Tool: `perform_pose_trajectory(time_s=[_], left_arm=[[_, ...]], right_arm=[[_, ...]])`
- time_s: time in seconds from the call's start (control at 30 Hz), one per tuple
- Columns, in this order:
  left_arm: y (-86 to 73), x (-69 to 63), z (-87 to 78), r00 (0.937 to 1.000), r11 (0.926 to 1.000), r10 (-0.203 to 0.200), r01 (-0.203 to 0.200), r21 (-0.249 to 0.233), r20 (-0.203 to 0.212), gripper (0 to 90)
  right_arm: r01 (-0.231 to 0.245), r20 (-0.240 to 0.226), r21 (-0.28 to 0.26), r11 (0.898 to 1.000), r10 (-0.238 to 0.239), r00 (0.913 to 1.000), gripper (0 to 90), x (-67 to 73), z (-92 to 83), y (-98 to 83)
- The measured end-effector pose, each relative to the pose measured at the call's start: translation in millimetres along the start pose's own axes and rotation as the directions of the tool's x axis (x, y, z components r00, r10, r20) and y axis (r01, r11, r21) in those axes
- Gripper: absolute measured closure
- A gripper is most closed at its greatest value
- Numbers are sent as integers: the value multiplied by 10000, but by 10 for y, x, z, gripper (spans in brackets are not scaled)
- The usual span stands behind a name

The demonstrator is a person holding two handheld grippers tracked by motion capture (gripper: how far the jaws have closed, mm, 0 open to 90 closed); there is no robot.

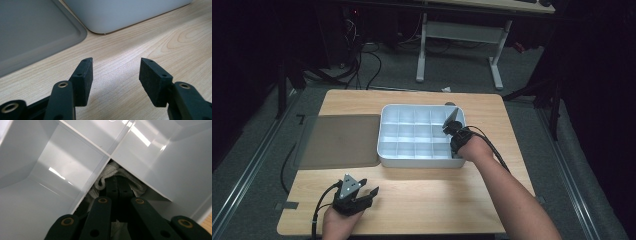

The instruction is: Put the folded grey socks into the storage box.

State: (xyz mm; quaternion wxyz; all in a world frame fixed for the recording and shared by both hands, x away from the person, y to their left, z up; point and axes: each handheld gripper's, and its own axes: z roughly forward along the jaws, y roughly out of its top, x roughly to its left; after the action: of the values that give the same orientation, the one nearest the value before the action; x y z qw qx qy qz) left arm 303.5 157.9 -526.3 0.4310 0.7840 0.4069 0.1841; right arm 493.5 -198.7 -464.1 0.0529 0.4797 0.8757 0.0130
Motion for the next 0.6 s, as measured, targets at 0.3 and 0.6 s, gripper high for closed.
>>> perform_pose_trajectory(time_s=[0.3, 0.6], left_arm=[[0, -5, 1, 10000, 10000, -36, 36, 6, 22, 451], [1, -14, 10, 10000, 10000, -19, 19, 60, 77, 451]], right_arm=[[-266, -172, -105, 9996, 264, 9995, 900, -22, -3, -20], [-434, -404, -559, 9975, 411, 9983, 862, -95, -239, -91]])
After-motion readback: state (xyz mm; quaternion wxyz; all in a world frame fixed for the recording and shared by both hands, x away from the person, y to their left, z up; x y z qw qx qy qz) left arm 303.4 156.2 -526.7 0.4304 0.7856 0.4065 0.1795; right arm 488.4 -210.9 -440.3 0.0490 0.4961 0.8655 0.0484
